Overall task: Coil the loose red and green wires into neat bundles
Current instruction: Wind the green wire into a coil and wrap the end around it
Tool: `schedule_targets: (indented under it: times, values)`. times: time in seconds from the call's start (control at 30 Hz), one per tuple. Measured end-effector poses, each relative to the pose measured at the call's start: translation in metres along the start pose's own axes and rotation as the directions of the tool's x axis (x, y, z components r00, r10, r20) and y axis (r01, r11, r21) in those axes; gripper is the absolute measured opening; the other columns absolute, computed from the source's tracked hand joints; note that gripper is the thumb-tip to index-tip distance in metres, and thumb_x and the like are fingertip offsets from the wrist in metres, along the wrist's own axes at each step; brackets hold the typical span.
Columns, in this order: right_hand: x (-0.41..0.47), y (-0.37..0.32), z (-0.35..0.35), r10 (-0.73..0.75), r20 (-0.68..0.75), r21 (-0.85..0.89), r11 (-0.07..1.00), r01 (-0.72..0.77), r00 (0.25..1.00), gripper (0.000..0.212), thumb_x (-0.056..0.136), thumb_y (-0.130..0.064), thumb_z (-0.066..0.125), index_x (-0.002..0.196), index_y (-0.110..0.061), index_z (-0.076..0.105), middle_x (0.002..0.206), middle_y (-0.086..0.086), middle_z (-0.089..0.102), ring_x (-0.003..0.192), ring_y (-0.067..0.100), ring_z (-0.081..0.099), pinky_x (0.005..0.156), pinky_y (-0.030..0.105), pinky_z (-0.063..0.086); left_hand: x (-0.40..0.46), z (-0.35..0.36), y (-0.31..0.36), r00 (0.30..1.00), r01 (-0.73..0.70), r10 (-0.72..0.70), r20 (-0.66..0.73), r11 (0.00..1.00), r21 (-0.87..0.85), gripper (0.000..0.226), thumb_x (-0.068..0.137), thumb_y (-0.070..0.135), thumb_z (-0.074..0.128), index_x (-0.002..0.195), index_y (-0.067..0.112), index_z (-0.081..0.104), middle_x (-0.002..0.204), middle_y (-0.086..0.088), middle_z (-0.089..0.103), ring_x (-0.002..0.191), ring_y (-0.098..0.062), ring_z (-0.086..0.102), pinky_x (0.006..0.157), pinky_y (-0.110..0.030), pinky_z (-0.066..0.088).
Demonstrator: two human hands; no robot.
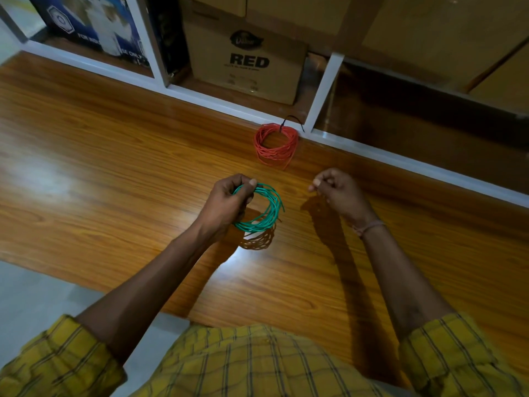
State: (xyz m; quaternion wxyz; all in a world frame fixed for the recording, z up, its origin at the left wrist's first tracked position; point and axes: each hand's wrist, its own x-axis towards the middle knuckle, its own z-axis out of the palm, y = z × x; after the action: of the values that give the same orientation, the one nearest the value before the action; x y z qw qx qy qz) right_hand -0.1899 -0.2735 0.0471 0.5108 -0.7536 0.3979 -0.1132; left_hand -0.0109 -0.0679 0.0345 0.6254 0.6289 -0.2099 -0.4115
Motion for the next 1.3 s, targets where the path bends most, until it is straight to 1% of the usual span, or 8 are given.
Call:
schedule_targets:
  times: [0.17, 0.37, 0.6, 0.8, 0.97, 1.07, 1.2, 1.3]
  values:
    - [-0.033, -0.045, 0.004, 0.046, 0.129, 0.568, 0.815, -0.112, 0.991, 0.017, 0.101, 0.003, 0.061, 0.111, -0.009, 0.066, 0.090, 0.005, 0.076, 0.071, 0.006, 0.067, 0.058, 0.016, 0.049, -0.005, -0.004, 0.003, 1.000, 0.006, -0.006, -0.005, 1.000, -0.007, 0.031, 0.110, 0.019, 0.059, 0.079, 0.017, 0.060, 0.063, 0.003, 0.046, 0.042, -0.004, 0.030, 0.041, -0.017, 0.026]
    - [-0.062, -0.071, 0.015, 0.025, 0.187, 0.716, 0.681, -0.154, 0.982, 0.013, 0.094, -0.003, 0.064, 0.106, -0.007, 0.069, 0.087, 0.004, 0.078, 0.070, 0.006, 0.068, 0.056, 0.015, 0.049, -0.008, -0.004, 0.008, 1.000, -0.002, 0.002, 0.002, 1.000, 0.011, 0.029, 0.110, 0.018, 0.059, 0.081, 0.017, 0.060, 0.061, 0.006, 0.049, 0.040, -0.004, 0.031, 0.040, -0.017, 0.026]
    - [-0.077, -0.076, 0.036, 0.010, 0.182, 0.463, 0.881, -0.094, 0.983, 0.010, 0.097, -0.001, 0.069, 0.100, -0.007, 0.062, 0.094, 0.017, 0.081, 0.066, 0.011, 0.070, 0.048, 0.018, 0.043, -0.009, 0.001, 0.015, 1.000, -0.022, 0.022, -0.006, 0.997, 0.076, 0.032, 0.110, 0.021, 0.059, 0.079, 0.017, 0.058, 0.058, 0.007, 0.045, 0.042, -0.010, 0.031, 0.043, -0.019, 0.024]
    - [-0.075, -0.067, 0.059, 0.053, -0.007, 0.329, 0.943, -0.048, 0.999, 0.009, 0.087, -0.010, 0.084, 0.084, -0.013, 0.076, 0.080, -0.005, 0.070, 0.063, 0.001, 0.051, 0.052, 0.011, 0.040, -0.011, 0.006, 0.023, 1.000, 0.008, -0.008, 0.002, 0.996, 0.089, 0.031, 0.110, 0.021, 0.058, 0.080, 0.016, 0.059, 0.058, 0.007, 0.046, 0.045, -0.009, 0.033, 0.042, -0.021, 0.026]
    - [-0.071, -0.053, 0.081, -0.141, -0.311, 0.109, 0.977, 0.183, 0.940, 0.015, 0.085, -0.019, 0.087, 0.087, -0.029, 0.077, 0.122, 0.001, 0.058, 0.116, 0.012, 0.059, 0.089, 0.024, 0.051, -0.012, 0.009, 0.031, 0.999, 0.036, -0.037, 0.010, 0.998, 0.055, 0.031, 0.109, 0.021, 0.059, 0.078, 0.017, 0.060, 0.063, 0.001, 0.046, 0.047, -0.011, 0.033, 0.043, -0.021, 0.026]
    - [-0.073, -0.052, 0.087, -0.266, -0.353, 0.071, 0.948, 0.309, 0.897, 0.011, 0.089, -0.013, 0.084, 0.093, -0.017, 0.075, 0.132, 0.003, 0.051, 0.134, 0.013, 0.051, 0.094, 0.008, 0.047, -0.011, 0.011, 0.036, 0.997, 0.075, -0.075, 0.010, 0.997, 0.008, 0.031, 0.108, 0.018, 0.059, 0.077, 0.018, 0.059, 0.061, 0.001, 0.045, 0.045, -0.009, 0.031, 0.041, -0.020, 0.024]
    - [-0.071, -0.047, 0.089, -0.386, -0.361, 0.009, 0.909, 0.417, 0.849, 0.008, 0.094, -0.011, 0.078, 0.097, -0.013, 0.071, 0.132, 0.005, 0.054, 0.131, 0.023, 0.057, 0.101, 0.038, 0.058, -0.009, 0.010, 0.041, 0.995, 0.100, -0.099, 0.015, 0.995, -0.023, 0.032, 0.107, 0.014, 0.058, 0.075, 0.019, 0.060, 0.057, 0.003, 0.045, 0.041, -0.007, 0.031, 0.039, -0.019, 0.024]
    - [-0.070, -0.051, 0.089, -0.418, -0.350, 0.004, 0.894, 0.448, 0.838, 0.008, 0.095, -0.007, 0.076, 0.096, -0.012, 0.069, 0.128, 0.006, 0.055, 0.121, 0.024, 0.063, 0.092, 0.036, 0.062, -0.009, 0.009, 0.046, 0.994, 0.106, -0.106, 0.020, 0.994, -0.029, 0.030, 0.106, 0.011, 0.058, 0.076, 0.017, 0.060, 0.055, 0.003, 0.045, 0.039, -0.007, 0.030, 0.038, -0.018, 0.023]
